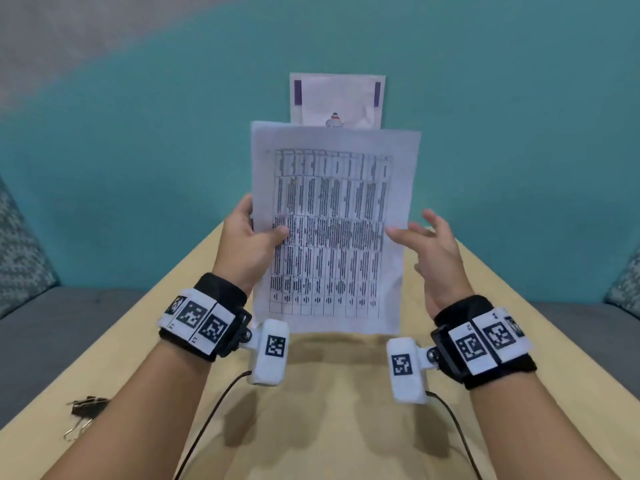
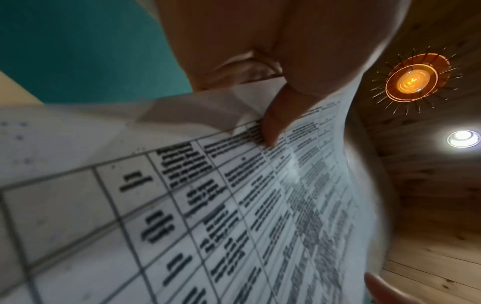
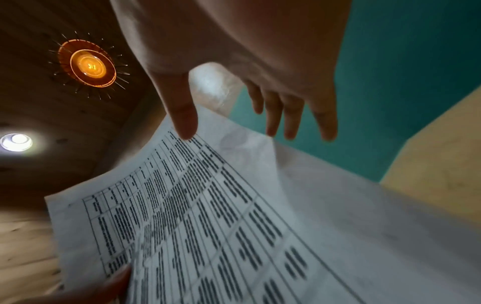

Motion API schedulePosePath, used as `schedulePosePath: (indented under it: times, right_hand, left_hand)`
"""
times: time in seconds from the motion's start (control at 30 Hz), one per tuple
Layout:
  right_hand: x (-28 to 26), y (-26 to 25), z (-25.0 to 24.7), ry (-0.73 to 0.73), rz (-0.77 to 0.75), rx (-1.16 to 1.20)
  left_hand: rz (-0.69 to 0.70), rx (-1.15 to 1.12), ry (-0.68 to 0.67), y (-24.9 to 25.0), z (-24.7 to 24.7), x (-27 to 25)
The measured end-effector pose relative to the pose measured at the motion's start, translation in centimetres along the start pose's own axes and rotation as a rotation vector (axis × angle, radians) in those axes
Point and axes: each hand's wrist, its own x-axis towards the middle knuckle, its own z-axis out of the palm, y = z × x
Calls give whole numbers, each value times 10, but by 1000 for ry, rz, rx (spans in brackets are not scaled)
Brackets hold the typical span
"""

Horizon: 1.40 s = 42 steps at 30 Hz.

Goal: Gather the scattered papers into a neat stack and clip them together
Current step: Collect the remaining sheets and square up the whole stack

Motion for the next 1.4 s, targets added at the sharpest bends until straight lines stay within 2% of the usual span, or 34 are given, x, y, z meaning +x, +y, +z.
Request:
schedulePosePath:
  times: [0.13,0.2,0.4,0.63,0.87,1.07,1.4]
  right_hand:
    - [3,-2,-7,-132,38,74]
    - [2,-4,-7,-127,25,59]
    - [3,-2,1,-33,-146,-103]
    - [6,22,5,4,-54,-105]
    - [8,23,3,19,-79,-95]
    - [7,38,1,-14,-24,-94]
    - [9,43,-4,-84,-41,-93]
  left_hand:
    - [-58,8,-99,-2,8,-7]
    - [-73,4,-104,-4,11,-9]
    - [-91,-8,-51,-6,23,-15]
    - [-250,-42,-37,-25,29,-22]
    - [-269,-90,-30,-27,28,-18]
    - [-338,-102,-36,-41,25,-20]
    - [-337,-53,-79,-48,22,-18]
